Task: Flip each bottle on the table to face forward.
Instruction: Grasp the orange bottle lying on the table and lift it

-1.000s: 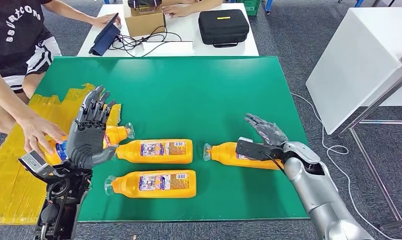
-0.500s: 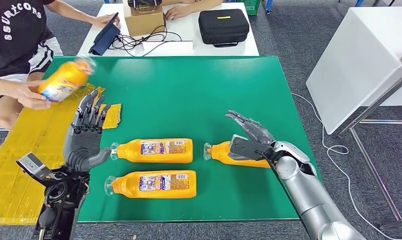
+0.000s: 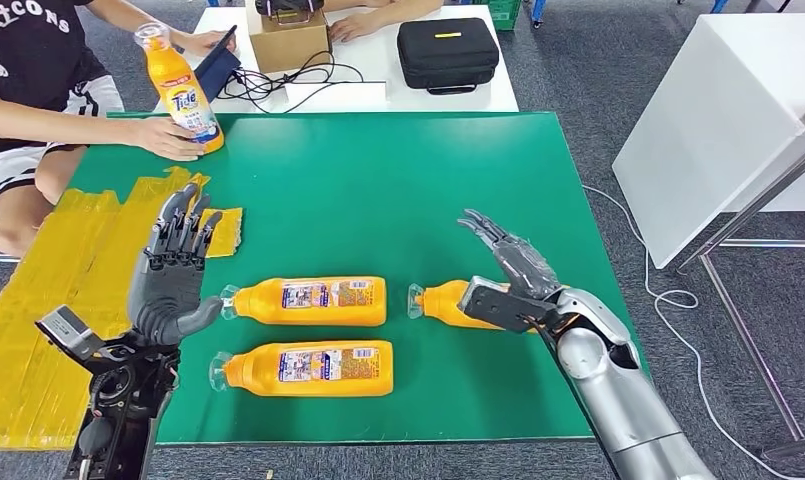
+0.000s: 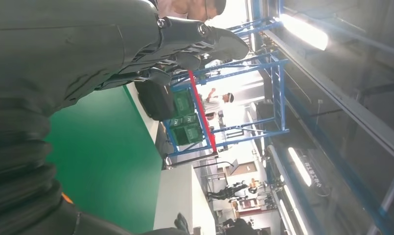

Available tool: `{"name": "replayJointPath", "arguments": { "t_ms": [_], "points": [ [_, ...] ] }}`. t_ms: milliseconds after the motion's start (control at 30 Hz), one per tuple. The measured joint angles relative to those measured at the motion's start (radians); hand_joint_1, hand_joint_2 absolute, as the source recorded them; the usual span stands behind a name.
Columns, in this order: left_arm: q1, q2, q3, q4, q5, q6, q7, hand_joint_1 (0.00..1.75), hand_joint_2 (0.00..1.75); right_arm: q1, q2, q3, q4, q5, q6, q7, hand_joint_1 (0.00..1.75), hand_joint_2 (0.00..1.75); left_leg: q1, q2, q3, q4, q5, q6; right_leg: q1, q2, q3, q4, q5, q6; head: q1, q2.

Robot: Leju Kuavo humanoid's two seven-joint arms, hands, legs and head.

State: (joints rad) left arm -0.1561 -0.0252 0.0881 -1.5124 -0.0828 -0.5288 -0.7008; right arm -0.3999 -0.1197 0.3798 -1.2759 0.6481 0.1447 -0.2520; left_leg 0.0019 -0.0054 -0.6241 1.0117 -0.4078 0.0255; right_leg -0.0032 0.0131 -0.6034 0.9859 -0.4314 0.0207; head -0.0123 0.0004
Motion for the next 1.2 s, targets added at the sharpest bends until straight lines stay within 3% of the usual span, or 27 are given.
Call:
{"name": "replayJointPath", "arguments": {
  "t_ms": [200,600,1200],
  "points": [
    [-0.017,0.0,0.003,0.026,-0.009,-0.011,0.0,0.0,1.75,0.057,-0.046,-0.011,-0.036,0.068,-0.01,0.064,0.0,1.75,0.0,0.0,0.0,0.0,-0.001,0.0,0.0,0.0,0.0,0.0,0.0,0.0,0.0,0.0],
    [-0.039,-0.006,0.003,0.061,-0.021,-0.024,0.0,0.0,1.75,0.123,-0.094,-0.024,-0.012,0.164,-0.022,0.115,0.0,1.75,0.0,0.0,0.0,0.0,0.0,0.0,0.0,0.0,0.0,0.0,0.0,0.0,0.0,0.0],
    [-0.059,-0.006,0.0,0.091,-0.022,-0.016,0.0,0.0,1.75,0.142,-0.109,-0.067,0.072,0.241,-0.042,0.142,0.0,1.75,0.0,0.0,0.0,0.0,0.0,0.0,0.0,0.0,0.0,0.0,0.0,0.0,0.0,0.0]
  ]
}}
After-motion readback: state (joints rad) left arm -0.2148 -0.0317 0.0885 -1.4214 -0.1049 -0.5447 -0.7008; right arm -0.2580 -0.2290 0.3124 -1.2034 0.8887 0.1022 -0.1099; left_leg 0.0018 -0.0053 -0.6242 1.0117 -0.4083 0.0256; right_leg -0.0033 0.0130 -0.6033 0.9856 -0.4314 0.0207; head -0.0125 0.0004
